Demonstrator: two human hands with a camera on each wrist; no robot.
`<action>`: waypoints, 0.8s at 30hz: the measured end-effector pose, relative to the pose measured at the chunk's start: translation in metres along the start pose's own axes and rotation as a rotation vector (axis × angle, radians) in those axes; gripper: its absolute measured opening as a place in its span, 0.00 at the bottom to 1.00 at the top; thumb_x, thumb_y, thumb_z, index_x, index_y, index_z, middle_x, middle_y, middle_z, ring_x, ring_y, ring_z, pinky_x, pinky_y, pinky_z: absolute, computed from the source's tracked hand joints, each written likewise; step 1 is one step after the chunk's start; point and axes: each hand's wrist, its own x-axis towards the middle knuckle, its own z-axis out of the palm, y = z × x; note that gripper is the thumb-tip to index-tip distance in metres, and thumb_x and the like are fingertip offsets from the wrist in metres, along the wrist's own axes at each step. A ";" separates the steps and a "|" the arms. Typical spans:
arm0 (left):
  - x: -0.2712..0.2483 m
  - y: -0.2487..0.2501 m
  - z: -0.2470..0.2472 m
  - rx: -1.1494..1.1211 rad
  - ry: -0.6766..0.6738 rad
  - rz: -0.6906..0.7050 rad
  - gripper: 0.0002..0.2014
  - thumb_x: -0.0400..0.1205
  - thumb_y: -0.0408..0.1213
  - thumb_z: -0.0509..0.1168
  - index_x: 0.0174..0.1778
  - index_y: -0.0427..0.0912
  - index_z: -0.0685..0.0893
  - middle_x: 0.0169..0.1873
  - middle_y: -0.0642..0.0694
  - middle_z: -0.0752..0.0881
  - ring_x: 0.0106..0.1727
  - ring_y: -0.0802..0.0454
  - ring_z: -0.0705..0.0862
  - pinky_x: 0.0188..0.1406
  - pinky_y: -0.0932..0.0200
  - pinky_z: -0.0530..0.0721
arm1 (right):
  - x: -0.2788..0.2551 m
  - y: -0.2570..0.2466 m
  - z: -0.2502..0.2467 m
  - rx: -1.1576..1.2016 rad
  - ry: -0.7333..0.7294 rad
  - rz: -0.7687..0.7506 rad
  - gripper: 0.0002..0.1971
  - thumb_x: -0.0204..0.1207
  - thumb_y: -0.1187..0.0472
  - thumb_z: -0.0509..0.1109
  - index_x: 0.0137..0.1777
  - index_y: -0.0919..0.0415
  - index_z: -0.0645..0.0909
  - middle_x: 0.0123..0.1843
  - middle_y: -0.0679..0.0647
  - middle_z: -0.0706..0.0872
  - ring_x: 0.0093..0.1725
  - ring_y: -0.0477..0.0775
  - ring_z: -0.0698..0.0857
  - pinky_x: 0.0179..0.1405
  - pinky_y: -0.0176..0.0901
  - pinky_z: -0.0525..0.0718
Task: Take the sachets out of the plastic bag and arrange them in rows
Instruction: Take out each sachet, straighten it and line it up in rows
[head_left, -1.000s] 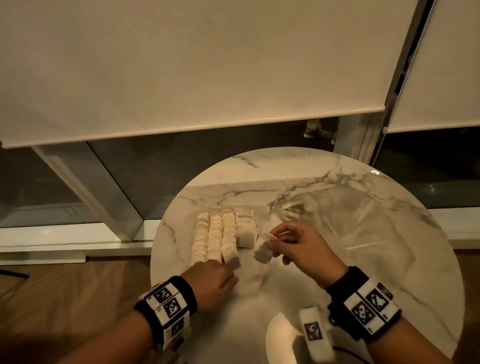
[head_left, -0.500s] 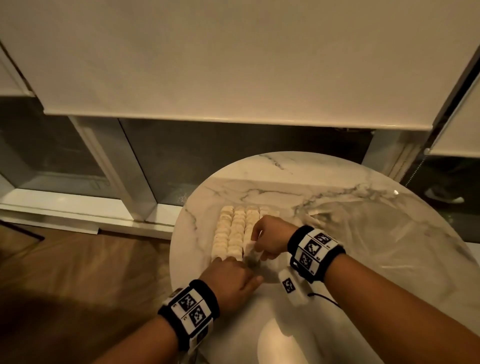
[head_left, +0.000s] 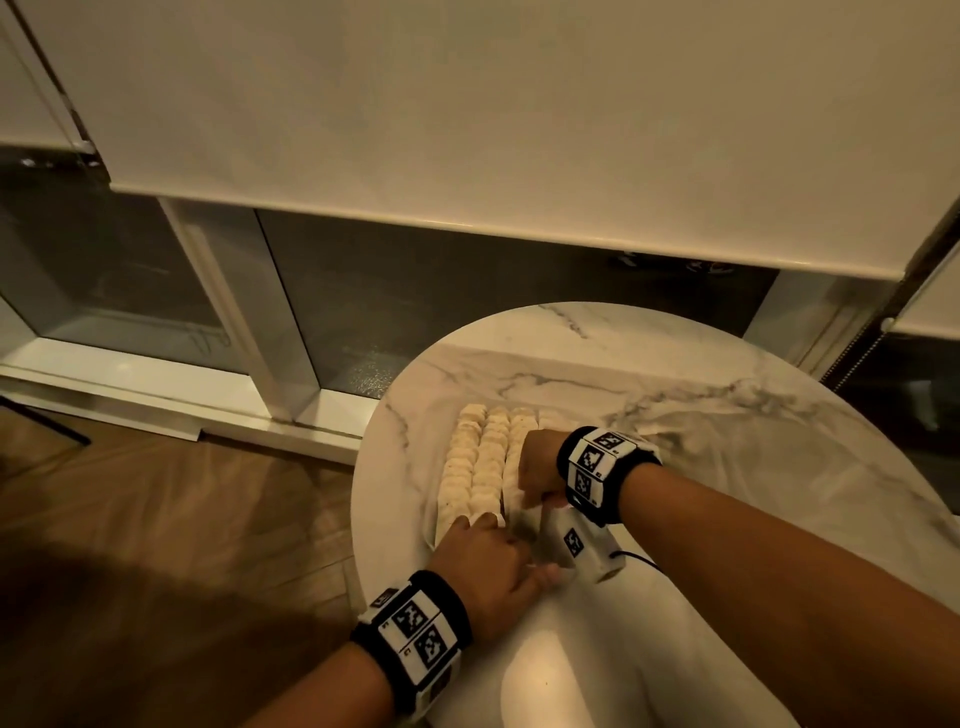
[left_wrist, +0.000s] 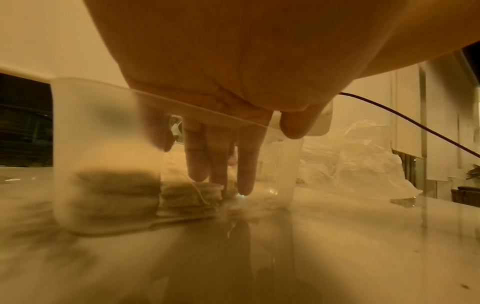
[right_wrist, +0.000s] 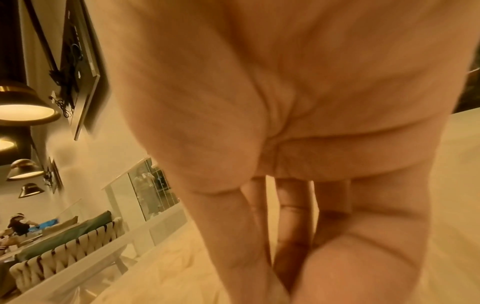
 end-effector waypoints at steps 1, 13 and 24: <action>0.000 0.000 0.000 -0.003 0.003 -0.002 0.34 0.86 0.65 0.38 0.62 0.47 0.83 0.63 0.45 0.84 0.64 0.41 0.76 0.66 0.42 0.68 | 0.002 0.000 0.001 -0.003 0.011 -0.004 0.11 0.74 0.59 0.80 0.52 0.65 0.87 0.48 0.59 0.89 0.46 0.58 0.88 0.44 0.49 0.88; 0.003 -0.001 0.004 -0.024 -0.016 -0.041 0.35 0.86 0.66 0.40 0.61 0.44 0.82 0.65 0.43 0.81 0.65 0.42 0.75 0.66 0.42 0.68 | 0.001 -0.001 0.003 0.031 0.102 -0.006 0.19 0.76 0.58 0.79 0.65 0.62 0.85 0.61 0.59 0.89 0.60 0.58 0.89 0.62 0.53 0.88; 0.007 0.001 0.010 -0.013 0.020 -0.028 0.31 0.86 0.65 0.40 0.70 0.50 0.76 0.70 0.49 0.78 0.68 0.47 0.76 0.68 0.43 0.69 | -0.078 0.044 -0.012 0.931 0.359 -0.005 0.06 0.80 0.60 0.75 0.53 0.61 0.85 0.46 0.59 0.88 0.38 0.57 0.90 0.31 0.45 0.89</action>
